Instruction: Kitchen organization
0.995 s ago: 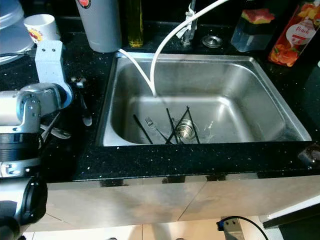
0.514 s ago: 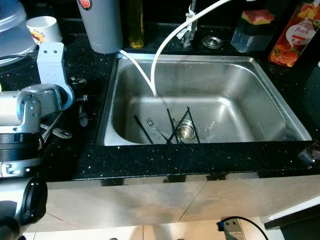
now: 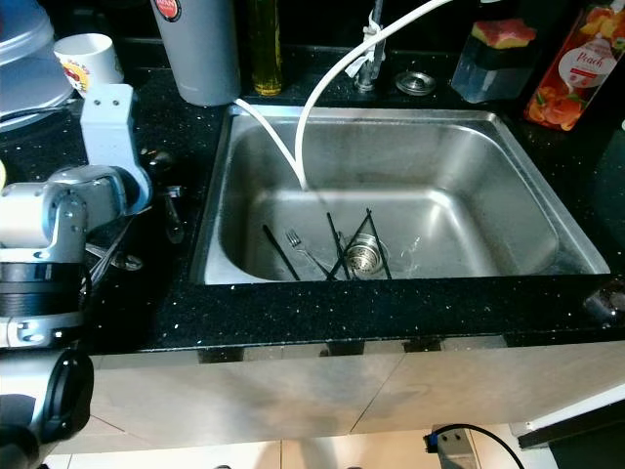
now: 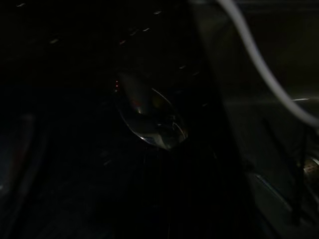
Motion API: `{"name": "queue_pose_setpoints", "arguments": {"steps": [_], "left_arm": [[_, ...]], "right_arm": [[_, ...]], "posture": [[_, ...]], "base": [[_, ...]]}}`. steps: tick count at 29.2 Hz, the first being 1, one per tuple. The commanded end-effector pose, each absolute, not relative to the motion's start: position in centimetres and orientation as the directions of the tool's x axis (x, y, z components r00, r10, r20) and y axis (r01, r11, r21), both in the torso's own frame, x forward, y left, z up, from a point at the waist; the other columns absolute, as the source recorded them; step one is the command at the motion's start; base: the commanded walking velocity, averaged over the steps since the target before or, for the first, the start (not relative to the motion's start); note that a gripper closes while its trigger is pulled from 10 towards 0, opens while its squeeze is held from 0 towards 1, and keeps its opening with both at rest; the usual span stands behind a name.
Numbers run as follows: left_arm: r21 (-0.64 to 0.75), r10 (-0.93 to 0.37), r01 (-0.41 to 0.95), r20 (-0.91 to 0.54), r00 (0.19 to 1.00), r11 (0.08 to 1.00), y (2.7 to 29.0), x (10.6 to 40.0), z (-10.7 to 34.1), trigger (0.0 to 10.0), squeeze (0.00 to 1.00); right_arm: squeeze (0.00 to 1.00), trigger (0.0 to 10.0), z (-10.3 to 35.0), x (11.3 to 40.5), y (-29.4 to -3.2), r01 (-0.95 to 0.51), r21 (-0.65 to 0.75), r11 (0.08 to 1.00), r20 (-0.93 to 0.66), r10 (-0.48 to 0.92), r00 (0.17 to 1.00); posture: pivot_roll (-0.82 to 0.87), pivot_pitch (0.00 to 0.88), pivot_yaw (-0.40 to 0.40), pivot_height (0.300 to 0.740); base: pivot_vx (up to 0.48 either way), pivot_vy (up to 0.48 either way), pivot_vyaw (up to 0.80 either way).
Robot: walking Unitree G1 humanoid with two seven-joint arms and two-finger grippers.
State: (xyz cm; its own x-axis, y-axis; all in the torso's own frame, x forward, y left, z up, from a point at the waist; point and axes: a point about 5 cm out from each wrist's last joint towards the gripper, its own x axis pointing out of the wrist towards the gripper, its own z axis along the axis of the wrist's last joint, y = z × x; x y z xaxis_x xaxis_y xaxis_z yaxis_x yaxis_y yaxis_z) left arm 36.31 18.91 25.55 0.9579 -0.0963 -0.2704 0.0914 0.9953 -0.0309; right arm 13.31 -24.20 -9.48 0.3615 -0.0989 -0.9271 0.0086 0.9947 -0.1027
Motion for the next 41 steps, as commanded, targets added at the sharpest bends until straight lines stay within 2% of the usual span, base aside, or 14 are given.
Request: {"name": "queue_pose_setpoints", "arguments": {"steps": [1, 7, 12, 30, 36, 41], "left_arm": [[-0.023, -0.135, 0.133, -0.211, 0.968, 0.991, 18.1, 36.3, 26.6, 0.0, 0.00], [-0.009, -0.176, 0.176, -0.077, 0.981, 0.984, 17.6, 36.1, 29.0, 0.0, 0.00], [-0.018, -0.216, 0.216, -0.023, 0.976, 0.976, 17.2, 35.9, 30.0, 0.0, 0.00], [-0.041, -0.332, 0.333, 0.030, 0.943, 0.942, 15.7, 35.3, 30.5, 0.0, 0.00], [-0.036, -0.468, 0.486, 0.219, 0.856, 0.873, 14.4, 33.8, 32.8, 0.0, 0.00], [-0.056, -0.520, 0.560, 0.305, 0.798, 0.826, 14.1, 33.0, 33.8, 0.0, 0.00]], "right_arm": [[0.00, 10.0, -9.6, 12.9, -24.1, 0.033, -0.096, 0.995, -0.929, -0.101, 0.355], [0.00, 10.0, -9.7, 13.0, -23.8, 0.035, -0.090, 0.995, -0.929, -0.097, 0.357], [0.00, 10.0, -9.7, 13.0, -23.7, 0.036, -0.088, 0.995, -0.929, -0.095, 0.357], [0.00, 10.0, -9.7, 13.0, -23.8, 0.032, -0.092, 0.995, -0.930, -0.097, 0.354], [0.00, 10.0, -9.7, 12.9, -23.8, 0.032, -0.091, 0.995, -0.931, -0.096, 0.353], [0.00, 10.0, -9.8, 12.9, -23.7, 0.034, -0.089, 0.995, -0.931, -0.096, 0.353]], "posture": [[0.08, 0.111, -0.020, 0.740], [0.08, 0.108, -0.018, 0.740], [0.08, 0.106, -0.020, 0.740], [0.08, 0.105, -0.026, 0.740], [0.08, 0.106, -0.027, 0.740], [0.08, 0.106, -0.026, 0.740]], "base": [[0.000, 0.000, 0.00], [0.000, 0.000, 0.00], [0.000, 0.000, 0.00], [0.000, 0.000, 0.00], [0.000, 0.000, 0.00], [0.000, 0.000, 0.00]]}}
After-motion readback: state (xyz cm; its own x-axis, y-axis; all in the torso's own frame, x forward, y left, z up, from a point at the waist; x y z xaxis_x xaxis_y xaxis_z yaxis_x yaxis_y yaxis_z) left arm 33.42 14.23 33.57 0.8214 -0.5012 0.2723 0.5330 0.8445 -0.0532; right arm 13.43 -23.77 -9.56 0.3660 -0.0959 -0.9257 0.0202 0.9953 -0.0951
